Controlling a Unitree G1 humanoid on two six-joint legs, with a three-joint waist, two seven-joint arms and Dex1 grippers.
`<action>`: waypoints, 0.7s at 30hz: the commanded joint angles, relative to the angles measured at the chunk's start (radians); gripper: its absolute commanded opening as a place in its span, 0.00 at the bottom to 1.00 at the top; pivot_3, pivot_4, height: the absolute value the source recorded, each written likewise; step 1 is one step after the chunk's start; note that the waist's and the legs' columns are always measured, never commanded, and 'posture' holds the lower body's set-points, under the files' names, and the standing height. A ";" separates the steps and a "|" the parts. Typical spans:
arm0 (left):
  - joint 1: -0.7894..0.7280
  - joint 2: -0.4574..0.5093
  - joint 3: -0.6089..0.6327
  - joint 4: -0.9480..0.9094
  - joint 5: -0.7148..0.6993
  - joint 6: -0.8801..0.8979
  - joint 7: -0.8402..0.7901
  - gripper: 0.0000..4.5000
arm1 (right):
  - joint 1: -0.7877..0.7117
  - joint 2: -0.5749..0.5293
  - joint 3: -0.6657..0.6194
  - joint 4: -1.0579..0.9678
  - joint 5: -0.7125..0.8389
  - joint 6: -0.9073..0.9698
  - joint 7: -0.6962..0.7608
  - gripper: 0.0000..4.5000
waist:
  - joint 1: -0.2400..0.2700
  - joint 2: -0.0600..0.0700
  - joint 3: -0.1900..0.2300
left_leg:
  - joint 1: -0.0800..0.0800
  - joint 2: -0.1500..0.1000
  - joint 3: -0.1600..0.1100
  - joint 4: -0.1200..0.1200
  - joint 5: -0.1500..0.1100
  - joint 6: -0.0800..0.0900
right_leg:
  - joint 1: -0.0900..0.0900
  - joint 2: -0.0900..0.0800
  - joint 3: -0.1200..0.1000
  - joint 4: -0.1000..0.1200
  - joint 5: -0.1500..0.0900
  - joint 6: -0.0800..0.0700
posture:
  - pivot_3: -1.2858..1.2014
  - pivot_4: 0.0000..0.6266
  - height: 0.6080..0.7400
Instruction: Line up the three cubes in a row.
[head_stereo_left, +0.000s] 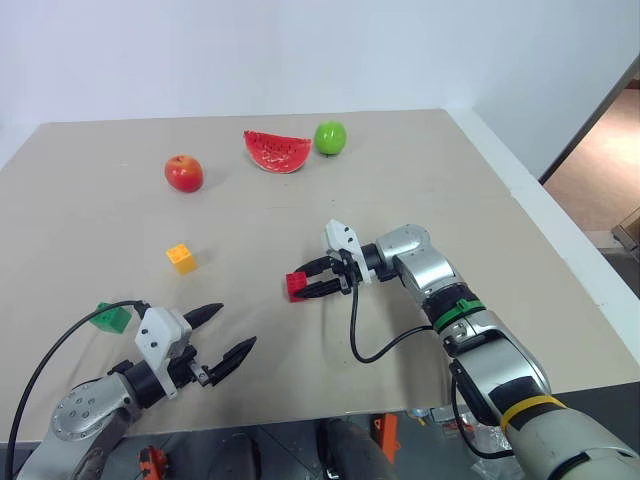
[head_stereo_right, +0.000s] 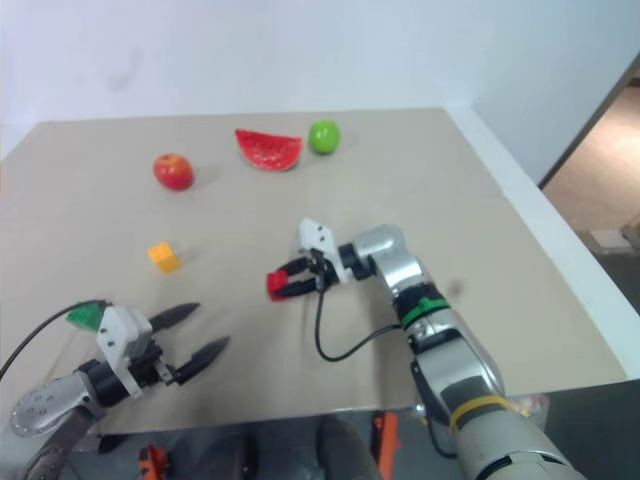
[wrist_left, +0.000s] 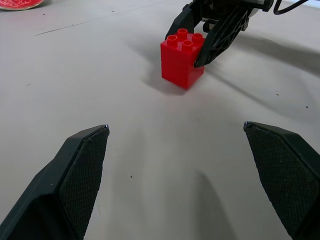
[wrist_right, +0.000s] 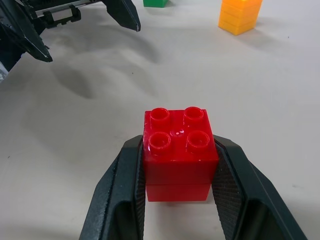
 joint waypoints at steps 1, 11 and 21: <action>0.002 0.006 0.014 -0.024 0.002 -0.018 -0.007 1.00 | -0.005 0.004 -0.044 0.003 0.010 -0.003 -0.003 0.28 | 0.000 0.000 0.000 | 0.000 0.000 0.000 0.000 0.000 0.000 | 0.000 0.000 0.000 0.000 0.000 0.000 | 0.52 0.24 1.00; 0.003 0.003 0.011 -0.022 0.011 -0.023 -0.004 1.00 | -0.030 0.025 -0.086 0.089 -0.005 -0.018 -0.037 0.28 | 0.000 0.000 0.000 | 0.000 0.000 0.000 0.000 0.000 0.000 | 0.000 0.000 0.000 0.000 0.000 0.000 | 0.52 0.24 1.00; -0.020 0.003 0.010 -0.009 0.019 -0.018 -0.001 1.00 | -0.033 0.013 -0.088 0.130 -0.026 -0.083 0.013 0.74 | 0.000 0.000 0.000 | 0.000 0.000 0.001 0.000 0.000 0.000 | 0.000 0.000 0.000 0.000 0.000 0.000 | 0.52 0.24 1.00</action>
